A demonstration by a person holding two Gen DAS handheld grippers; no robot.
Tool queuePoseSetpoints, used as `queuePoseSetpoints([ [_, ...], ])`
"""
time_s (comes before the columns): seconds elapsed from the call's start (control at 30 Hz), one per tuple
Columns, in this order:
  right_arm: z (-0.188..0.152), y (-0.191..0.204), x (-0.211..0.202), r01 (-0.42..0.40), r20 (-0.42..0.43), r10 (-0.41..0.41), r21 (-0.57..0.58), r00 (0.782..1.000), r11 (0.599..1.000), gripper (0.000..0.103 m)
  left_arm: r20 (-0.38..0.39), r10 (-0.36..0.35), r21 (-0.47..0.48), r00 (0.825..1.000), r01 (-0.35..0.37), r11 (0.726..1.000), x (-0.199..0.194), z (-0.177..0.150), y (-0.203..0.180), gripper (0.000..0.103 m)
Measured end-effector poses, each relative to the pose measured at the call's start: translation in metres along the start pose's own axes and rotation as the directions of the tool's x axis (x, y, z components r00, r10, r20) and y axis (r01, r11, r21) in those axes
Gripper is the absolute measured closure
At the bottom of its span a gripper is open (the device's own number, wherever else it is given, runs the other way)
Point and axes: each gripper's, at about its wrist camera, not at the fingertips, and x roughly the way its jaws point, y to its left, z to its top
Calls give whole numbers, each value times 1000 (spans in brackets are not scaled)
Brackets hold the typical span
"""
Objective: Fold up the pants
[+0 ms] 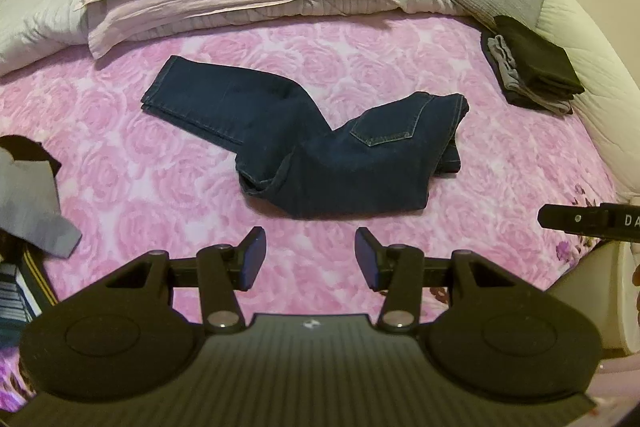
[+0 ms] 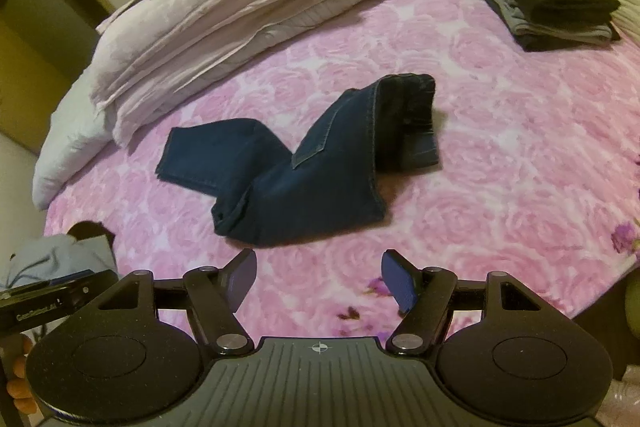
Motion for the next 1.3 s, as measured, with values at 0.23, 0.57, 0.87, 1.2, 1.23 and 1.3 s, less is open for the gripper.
queuePoseSetpoints([
  [0.23, 0, 6, 10, 34, -1, -34, 33, 999, 999, 37, -22, -23, 30, 999, 23, 999, 12, 5, 16, 59],
  [0.57, -2, -5, 19, 106, 16, -107, 66, 994, 992, 37, -73, -10, 20, 997, 12, 1000, 37, 5, 40, 59],
  [0.87, 19, -54, 30, 175, 61, -183, 121, 981, 977, 37, -79, 15, -86, 997, -22, 996, 77, 5, 84, 59],
  [1.2, 72, -106, 77, 142, 79, -166, 248, 983, 958, 37, -135, 50, -195, 990, -77, 978, 135, 17, 111, 59],
  [1.23, 81, -109, 84, 127, 80, -152, 262, 985, 957, 37, -135, 61, -202, 989, -87, 975, 141, 21, 114, 59],
  [1.3, 97, -114, 100, 91, 90, -122, 297, 988, 951, 37, -134, 80, -211, 988, -107, 972, 150, 33, 119, 59],
])
